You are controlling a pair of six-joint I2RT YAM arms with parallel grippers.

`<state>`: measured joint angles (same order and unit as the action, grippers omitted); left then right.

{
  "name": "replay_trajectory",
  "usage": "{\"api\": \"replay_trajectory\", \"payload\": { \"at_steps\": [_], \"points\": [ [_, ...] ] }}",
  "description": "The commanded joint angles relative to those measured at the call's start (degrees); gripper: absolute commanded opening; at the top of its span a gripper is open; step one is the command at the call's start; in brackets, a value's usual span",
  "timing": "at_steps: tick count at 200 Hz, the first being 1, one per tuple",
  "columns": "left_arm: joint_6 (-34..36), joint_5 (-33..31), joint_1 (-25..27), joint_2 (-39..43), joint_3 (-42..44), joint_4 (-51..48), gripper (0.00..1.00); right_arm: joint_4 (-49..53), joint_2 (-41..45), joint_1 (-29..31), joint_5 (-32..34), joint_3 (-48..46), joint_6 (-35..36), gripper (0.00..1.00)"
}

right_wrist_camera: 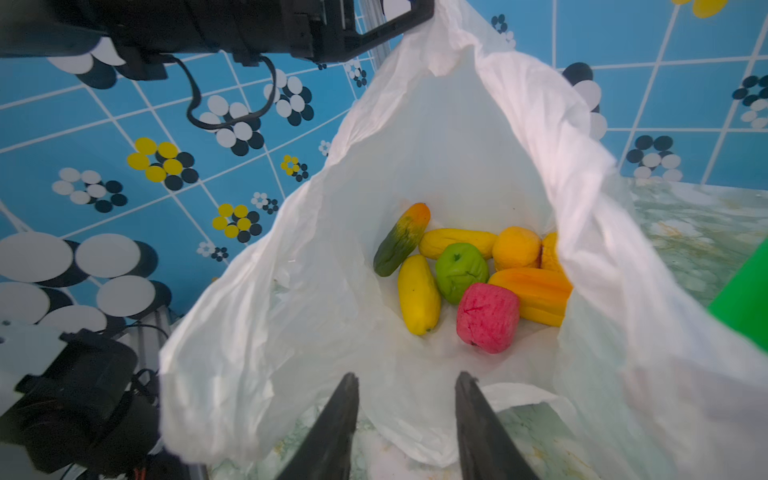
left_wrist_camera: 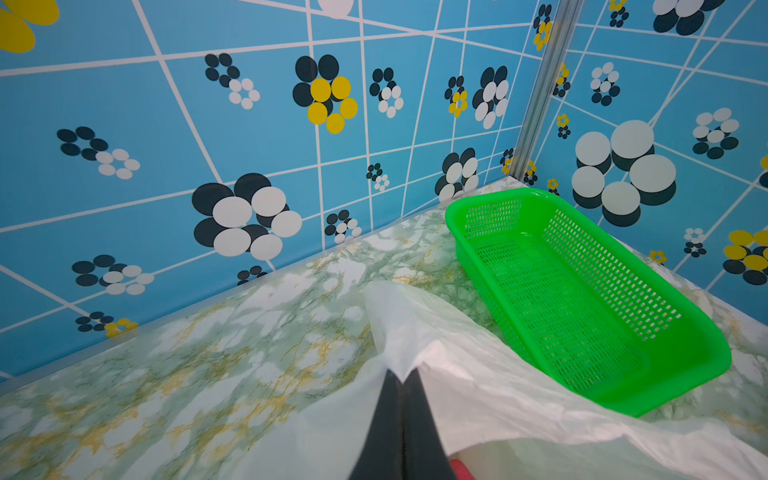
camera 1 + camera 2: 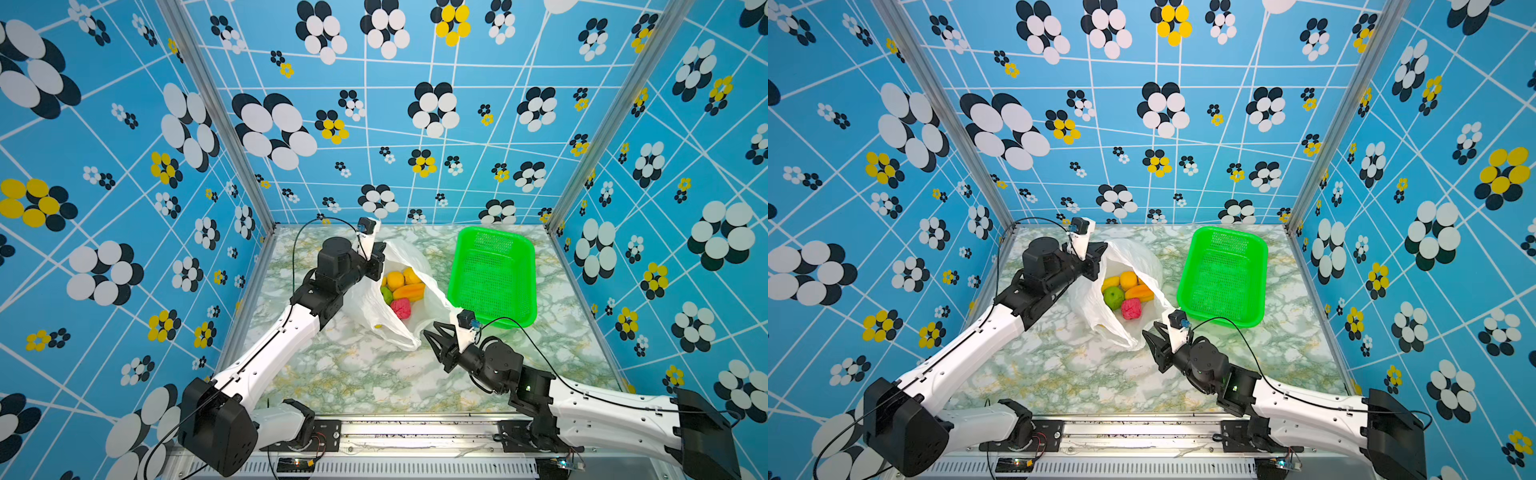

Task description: Untie the knot of the plastic bag and take out the fruit

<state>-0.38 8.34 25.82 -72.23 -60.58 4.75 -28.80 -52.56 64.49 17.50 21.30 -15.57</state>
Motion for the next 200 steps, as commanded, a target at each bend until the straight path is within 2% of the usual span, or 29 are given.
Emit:
{"api": "replay_trajectory", "payload": {
  "at_steps": [1, 22, 33, 48, 56, 65, 74, 85, 107, 130, 145, 175, 200],
  "points": [
    [-0.4, -0.4, -0.5, -0.2, -0.5, 0.8, 0.00, 1.5, -0.9, 0.5, -6.9, -0.2, 1.0, 0.42],
    [-0.6, 0.7, -0.4, 0.1, -0.4, 1.1, 0.00, -0.4, -5.7, 0.5, -6.9, 0.5, -0.3, 0.41],
    [-0.6, 0.9, -0.4, 0.5, -0.1, 1.3, 0.00, -0.6, -9.4, 0.5, -1.1, 1.8, -2.2, 0.40],
    [-0.8, 1.0, -0.4, 1.0, 0.0, 1.3, 0.00, 0.7, -15.6, 0.0, 8.7, 5.9, -4.5, 0.31],
    [-0.9, 1.3, -0.4, 1.2, -0.1, 1.2, 0.00, 2.0, -19.3, -0.6, 12.6, 8.8, -6.0, 0.26],
    [-0.9, 1.8, -0.4, 1.4, -0.2, 1.3, 0.00, 3.4, -23.4, -2.0, 15.3, 12.1, -8.1, 0.25],
    [-0.9, 2.3, -0.3, 1.8, 0.1, 1.5, 0.00, 3.6, -27.7, -3.7, 16.1, 15.0, -10.3, 0.31],
    [-0.8, 2.7, -0.2, 2.3, 0.8, 2.4, 0.00, 1.9, -32.6, -5.3, 14.0, 17.7, -11.6, 0.33],
    [-0.3, 1.5, 0.0, 2.4, 1.2, 2.7, 0.00, -3.1, -40.4, -4.4, 6.7, 23.8, -6.2, 0.44],
    [-0.1, -3.7, -0.2, 2.6, 1.1, 1.9, 0.00, -0.2, -48.7, -1.3, 4.5, 32.9, -2.8, 0.65],
    [0.1, -8.6, -0.2, 4.8, 3.4, 3.0, 0.00, 3.4, -54.8, -0.9, 3.8, 38.8, -3.2, 0.80],
    [1.1, -11.1, -0.1, 10.6, 6.0, 2.1, 0.00, 10.1, -61.2, -2.2, 5.3, 46.8, -4.9, 0.98],
    [0.9, -10.0, 0.3, 14.0, 7.1, 1.3, 0.00, 8.3, -60.0, -1.4, 5.2, 45.5, -2.6, 0.99]
  ]
}}
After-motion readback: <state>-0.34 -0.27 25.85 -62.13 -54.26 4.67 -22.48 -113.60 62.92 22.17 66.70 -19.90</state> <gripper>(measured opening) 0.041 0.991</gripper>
